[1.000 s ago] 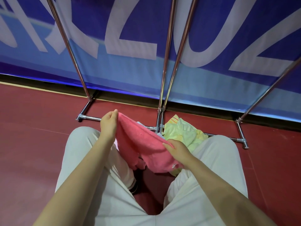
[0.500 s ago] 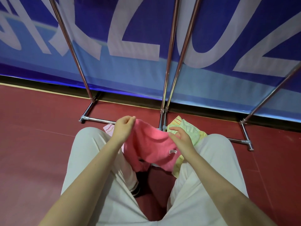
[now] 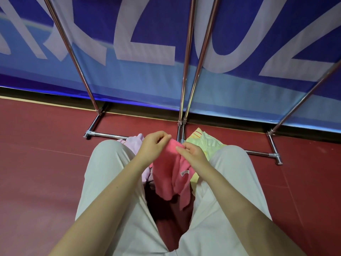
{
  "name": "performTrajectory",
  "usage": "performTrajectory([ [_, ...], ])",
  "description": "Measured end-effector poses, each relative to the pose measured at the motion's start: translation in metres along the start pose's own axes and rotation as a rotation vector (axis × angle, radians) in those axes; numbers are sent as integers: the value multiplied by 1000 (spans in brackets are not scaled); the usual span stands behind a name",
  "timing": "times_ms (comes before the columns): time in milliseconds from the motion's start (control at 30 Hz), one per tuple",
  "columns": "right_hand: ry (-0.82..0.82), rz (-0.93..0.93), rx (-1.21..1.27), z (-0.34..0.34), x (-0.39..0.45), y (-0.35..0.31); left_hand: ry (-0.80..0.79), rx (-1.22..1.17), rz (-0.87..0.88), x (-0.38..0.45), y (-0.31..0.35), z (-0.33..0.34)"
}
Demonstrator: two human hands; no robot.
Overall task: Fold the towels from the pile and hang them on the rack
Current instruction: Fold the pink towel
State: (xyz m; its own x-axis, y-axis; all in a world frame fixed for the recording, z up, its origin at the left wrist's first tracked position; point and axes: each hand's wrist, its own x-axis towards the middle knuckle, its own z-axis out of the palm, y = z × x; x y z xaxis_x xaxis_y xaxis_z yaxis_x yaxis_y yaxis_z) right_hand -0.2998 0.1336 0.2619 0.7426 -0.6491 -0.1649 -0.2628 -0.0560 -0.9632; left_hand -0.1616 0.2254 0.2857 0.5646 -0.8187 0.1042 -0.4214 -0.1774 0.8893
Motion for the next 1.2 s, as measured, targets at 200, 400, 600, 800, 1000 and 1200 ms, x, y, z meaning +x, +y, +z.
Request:
performTrajectory([
  [200,76,58,8,-10,0,12,-201,97,15,-4,-14,6],
  [400,272,152,12,-25,13,29,-197,96,-56,-6,-22,-1],
  [600,459,204,37,-42,21,36,-264,206,-37,-10,-25,-9],
  [800,604,262,-8,-55,24,42,-86,200,-87,-1,-35,-23],
  [1000,341,125,-121,-39,10,30,52,92,7,-4,-26,-25],
  [1200,-7,-94,-199,-2,-3,23,-135,114,184,-8,-15,-6],
])
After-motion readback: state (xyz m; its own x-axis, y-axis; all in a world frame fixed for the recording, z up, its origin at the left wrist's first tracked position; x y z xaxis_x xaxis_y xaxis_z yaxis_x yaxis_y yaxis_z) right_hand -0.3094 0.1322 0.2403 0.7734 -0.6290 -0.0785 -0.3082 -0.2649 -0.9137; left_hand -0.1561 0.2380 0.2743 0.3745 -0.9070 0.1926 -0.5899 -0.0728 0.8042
